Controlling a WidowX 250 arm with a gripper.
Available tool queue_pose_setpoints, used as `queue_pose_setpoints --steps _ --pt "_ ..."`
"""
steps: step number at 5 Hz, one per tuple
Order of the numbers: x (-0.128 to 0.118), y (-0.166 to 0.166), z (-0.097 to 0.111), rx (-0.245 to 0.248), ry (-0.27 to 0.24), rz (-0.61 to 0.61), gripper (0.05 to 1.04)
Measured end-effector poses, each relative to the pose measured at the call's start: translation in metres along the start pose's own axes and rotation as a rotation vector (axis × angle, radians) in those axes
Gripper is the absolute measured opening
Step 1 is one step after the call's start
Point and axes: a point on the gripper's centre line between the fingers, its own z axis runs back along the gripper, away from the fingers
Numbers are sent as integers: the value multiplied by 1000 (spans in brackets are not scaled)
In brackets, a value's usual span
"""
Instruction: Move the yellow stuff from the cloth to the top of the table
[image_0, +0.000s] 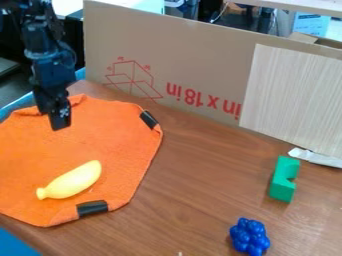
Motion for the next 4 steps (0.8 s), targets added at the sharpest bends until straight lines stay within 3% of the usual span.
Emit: queue_pose_setpoints --steps 2,4 --pt "7 -37 -12 -80 -46 -15 1001" --pt "1 -63 -15 -124 -80 -33 1001"
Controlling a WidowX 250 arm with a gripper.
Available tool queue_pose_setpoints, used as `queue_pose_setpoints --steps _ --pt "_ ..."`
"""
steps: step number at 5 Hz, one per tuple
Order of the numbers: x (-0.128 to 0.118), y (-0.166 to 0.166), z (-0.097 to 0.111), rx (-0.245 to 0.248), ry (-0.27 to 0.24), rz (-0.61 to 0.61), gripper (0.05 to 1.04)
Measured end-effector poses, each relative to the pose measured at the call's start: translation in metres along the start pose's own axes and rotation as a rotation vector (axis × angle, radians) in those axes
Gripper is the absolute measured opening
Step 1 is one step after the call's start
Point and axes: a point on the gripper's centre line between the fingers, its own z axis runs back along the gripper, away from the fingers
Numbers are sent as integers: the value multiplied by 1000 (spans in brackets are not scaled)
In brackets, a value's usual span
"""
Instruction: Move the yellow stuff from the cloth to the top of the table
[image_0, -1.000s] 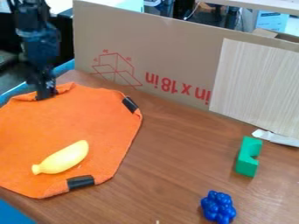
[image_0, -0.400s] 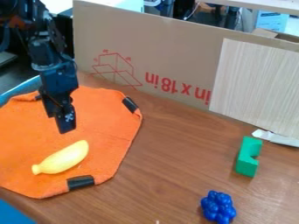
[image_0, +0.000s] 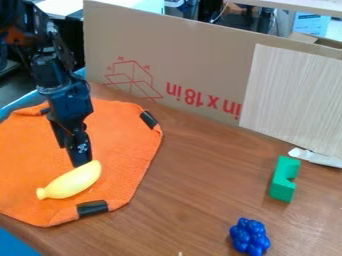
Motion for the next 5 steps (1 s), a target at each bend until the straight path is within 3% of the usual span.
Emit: queue_pose_setpoints --steps 3,5 --pt "-4 -13 -21 31 51 -35 1001" --pt "-13 -9 -39 19 134 3 957"
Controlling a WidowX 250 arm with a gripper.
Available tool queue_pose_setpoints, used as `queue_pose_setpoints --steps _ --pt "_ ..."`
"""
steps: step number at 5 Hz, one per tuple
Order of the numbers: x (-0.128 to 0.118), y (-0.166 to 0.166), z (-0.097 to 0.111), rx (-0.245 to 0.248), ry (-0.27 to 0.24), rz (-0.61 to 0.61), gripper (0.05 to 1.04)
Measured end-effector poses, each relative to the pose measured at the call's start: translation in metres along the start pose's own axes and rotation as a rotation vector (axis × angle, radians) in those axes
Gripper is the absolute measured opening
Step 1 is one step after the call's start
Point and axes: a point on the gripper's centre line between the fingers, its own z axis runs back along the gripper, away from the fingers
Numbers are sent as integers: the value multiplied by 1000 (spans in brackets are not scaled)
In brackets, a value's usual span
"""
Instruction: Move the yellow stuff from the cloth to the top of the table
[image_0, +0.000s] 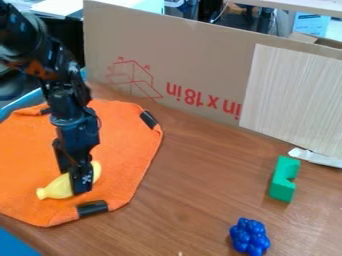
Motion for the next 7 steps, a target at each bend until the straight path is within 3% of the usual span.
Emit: queue_pose_setpoints --steps 1,2,3,4,5,6,7 --pt "-2 2 -7 -13 33 10 680" --pt "-2 0 -5 -24 30 5 550" --pt "1 -3 5 -30 11 3 550" --pt "21 -7 25 -25 -28 1 550" --pt "52 -12 46 -15 -33 27 549" --pt "82 -18 49 -49 -12 44 549" --pt "116 -30 42 -51 11 30 549"
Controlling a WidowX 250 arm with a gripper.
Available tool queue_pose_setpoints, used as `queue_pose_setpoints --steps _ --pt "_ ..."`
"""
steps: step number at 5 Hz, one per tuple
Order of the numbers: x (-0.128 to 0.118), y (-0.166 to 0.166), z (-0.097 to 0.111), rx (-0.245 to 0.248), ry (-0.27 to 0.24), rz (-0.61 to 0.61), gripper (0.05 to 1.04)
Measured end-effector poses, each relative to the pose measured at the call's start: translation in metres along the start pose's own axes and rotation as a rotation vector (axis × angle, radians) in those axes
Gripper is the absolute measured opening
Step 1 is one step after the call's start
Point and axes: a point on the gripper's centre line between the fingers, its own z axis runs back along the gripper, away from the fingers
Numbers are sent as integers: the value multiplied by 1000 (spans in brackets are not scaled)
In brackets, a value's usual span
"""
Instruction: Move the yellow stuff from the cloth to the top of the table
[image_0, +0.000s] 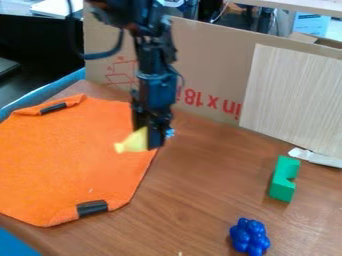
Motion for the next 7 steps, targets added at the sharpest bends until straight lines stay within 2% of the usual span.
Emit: queue_pose_setpoints --steps 1,3,4,5,6,7 --pt "25 -13 -13 18 34 -11 547" --pt "53 -37 -31 63 38 -18 547" --pt "65 -47 -32 97 -1 -44 616" --pt "64 -46 -37 120 26 -13 909" --pt "62 -49 -37 108 23 -21 1004" --pt "56 -52 1 101 -68 -50 1001"
